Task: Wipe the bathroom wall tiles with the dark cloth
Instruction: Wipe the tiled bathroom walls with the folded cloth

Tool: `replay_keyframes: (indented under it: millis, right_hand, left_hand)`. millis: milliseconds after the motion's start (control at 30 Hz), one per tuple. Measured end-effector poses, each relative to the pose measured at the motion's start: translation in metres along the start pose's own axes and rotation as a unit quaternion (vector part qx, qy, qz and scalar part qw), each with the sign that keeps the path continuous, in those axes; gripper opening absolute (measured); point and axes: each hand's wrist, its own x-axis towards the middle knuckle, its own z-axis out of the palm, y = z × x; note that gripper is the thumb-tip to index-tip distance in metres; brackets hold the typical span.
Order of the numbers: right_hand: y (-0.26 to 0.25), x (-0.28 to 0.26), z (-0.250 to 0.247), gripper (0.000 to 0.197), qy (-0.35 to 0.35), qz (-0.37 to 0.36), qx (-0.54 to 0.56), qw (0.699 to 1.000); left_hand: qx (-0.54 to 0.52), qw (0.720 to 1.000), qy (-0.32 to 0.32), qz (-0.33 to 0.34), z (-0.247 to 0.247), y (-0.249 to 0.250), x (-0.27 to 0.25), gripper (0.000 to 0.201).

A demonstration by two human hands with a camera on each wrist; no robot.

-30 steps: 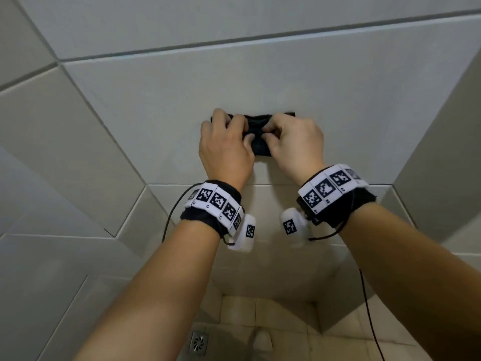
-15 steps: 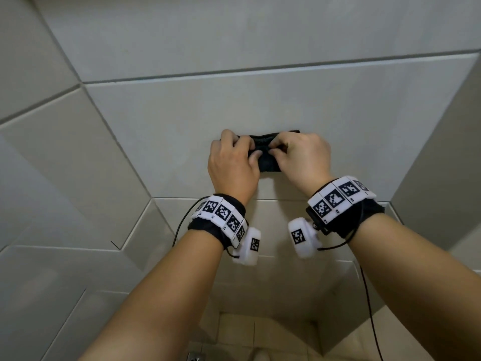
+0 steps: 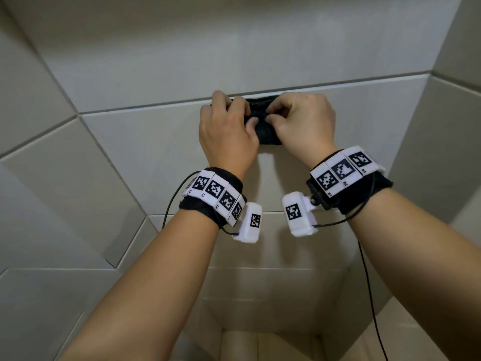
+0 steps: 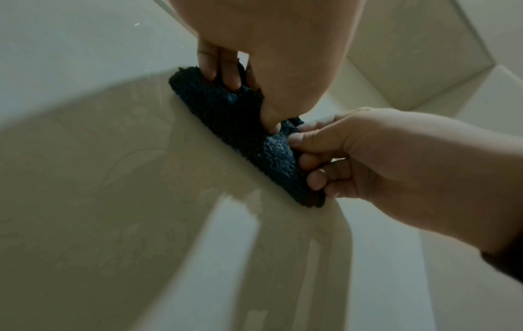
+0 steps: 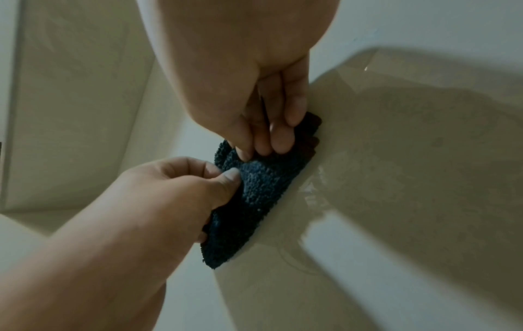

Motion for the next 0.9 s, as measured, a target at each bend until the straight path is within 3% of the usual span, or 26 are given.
replay_keyframes:
  millis: [300, 533, 733, 900]
  right_hand:
    - [0.004, -0.002, 0.004, 0.012, -0.035, -0.009, -0.004, 0.999]
    - [0.016, -0.038, 0.037, 0.011, -0.093, -0.015, -0.038, 0.995]
    - [0.014, -0.038, 0.044, 0.011, -0.092, -0.014, -0.043, 0.995]
    - [-0.01, -0.023, 0.04, 0.015, -0.066, -0.052, -0.044, 0.996]
  left_hand:
    - [0.024, 1.0, 0.005, 0.017, 0.007, -0.004, -0.009, 0.016]
    - [0.031, 0.998, -0.05, 0.013, 0.015, -0.028, -0.055, 0.016]
    - [0.027, 0.998, -0.064, 0.002, 0.014, -0.032, -0.058, 0.015]
    - [-0.002, 0.999, -0.027, -0.042, -0.001, -0.037, -0.036, 0.014]
